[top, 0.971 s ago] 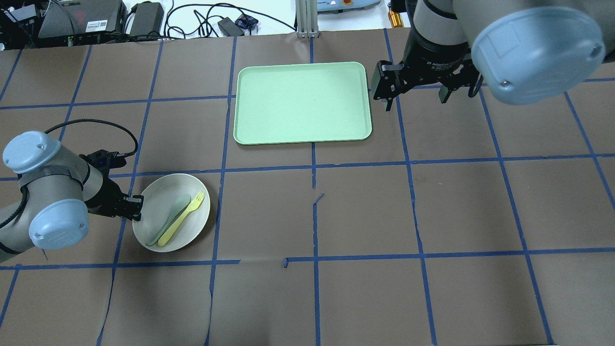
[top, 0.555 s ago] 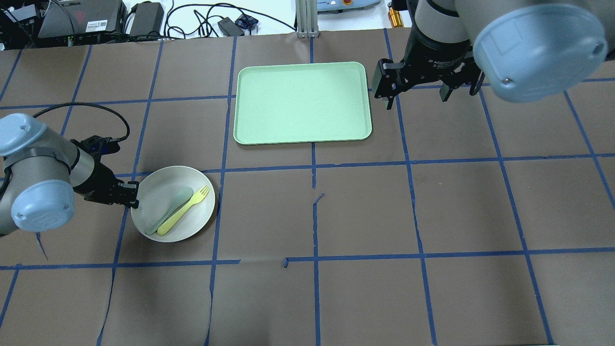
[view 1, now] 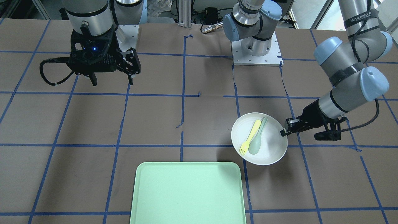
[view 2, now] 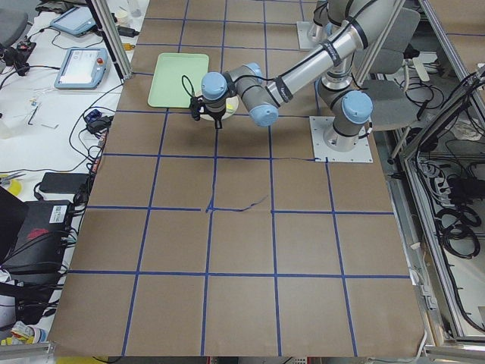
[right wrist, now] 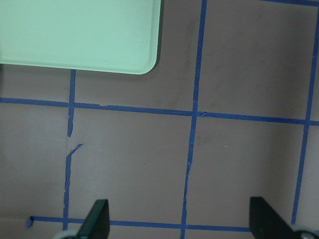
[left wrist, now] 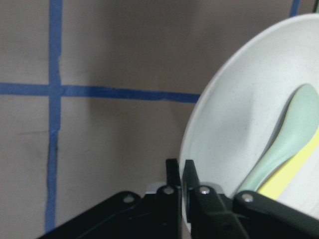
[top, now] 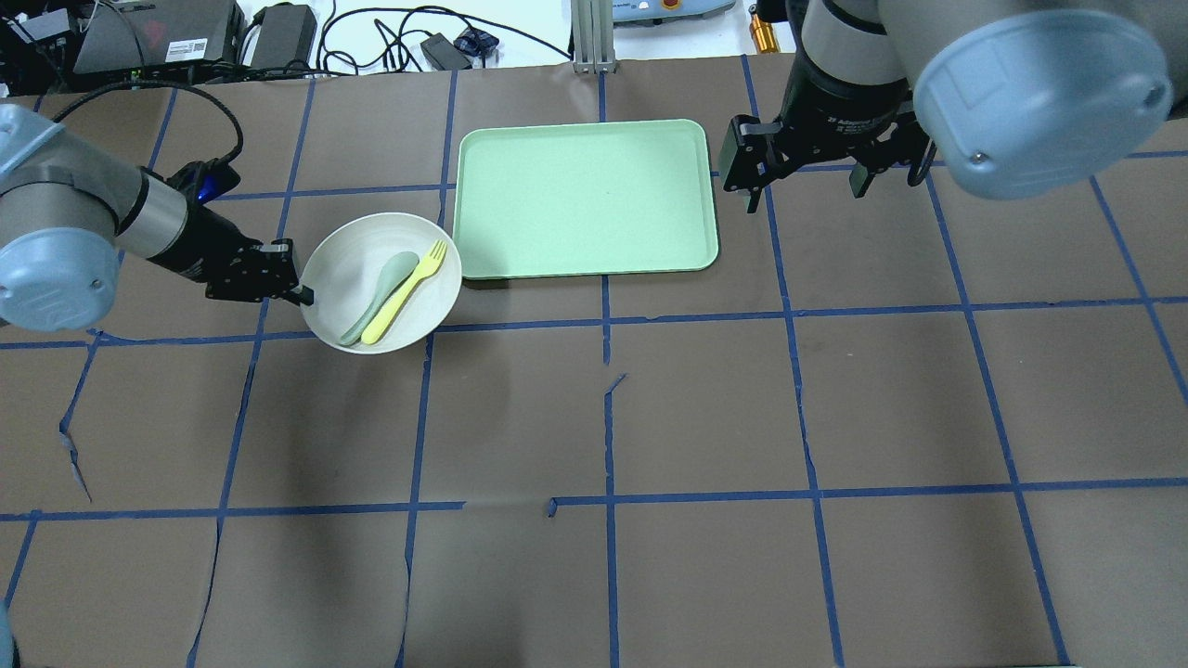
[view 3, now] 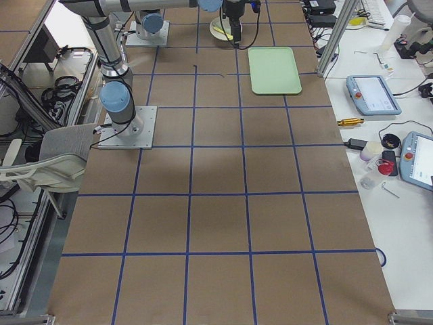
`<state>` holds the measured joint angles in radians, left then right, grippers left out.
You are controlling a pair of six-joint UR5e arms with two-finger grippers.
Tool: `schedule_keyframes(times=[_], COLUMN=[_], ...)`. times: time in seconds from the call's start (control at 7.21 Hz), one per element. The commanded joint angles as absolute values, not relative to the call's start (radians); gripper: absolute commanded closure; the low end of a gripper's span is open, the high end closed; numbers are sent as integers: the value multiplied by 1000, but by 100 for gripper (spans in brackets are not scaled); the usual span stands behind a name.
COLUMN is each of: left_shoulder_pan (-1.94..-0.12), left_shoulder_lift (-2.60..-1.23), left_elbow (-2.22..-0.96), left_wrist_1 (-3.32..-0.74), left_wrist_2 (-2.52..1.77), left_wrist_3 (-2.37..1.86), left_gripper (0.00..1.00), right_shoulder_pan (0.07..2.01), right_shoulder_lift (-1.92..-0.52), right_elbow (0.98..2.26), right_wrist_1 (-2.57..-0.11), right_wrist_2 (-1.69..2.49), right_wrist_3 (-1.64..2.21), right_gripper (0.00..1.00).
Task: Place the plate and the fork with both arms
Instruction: 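Carry the plate with the left gripper onto the green tray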
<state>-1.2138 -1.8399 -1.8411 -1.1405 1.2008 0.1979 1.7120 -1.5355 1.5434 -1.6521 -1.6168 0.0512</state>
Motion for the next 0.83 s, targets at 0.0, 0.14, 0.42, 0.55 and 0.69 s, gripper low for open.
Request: schedule_keyframes(times=[0.0,0.14,0.42,0.55,0.69], left_shoulder_pan=[-1394,-1463,-1563,-1595,-1614], left_shoulder_lift=[-2025,-2111,-2233,-2259,-2272], left_elbow=[-1609,-1501,-1413,-1411,-1414], left_wrist_1=[-1135,-1134,-989,-917,-869], left_wrist_2=[1173,1178,1210,1270,1304], left_wrist_3=[-33,-137,-391,-487,-570], left_gripper=[100,100,100,100,100], right_shoulder_pan=[1712,1713,1713,1713,1713], right_shoulder_lift=[-1536,-1537,-1536,-1536,-1536], right_elbow=[1548,1548,1549,1549,1549], right_wrist_1=[-1652,-1651,-1651,-1651,-1651], right_wrist_2=[-1617,-1615,-1615,-1615,-1615], right_wrist_3=[57,60,63,63,63], right_gripper=[0,0,0,0,0])
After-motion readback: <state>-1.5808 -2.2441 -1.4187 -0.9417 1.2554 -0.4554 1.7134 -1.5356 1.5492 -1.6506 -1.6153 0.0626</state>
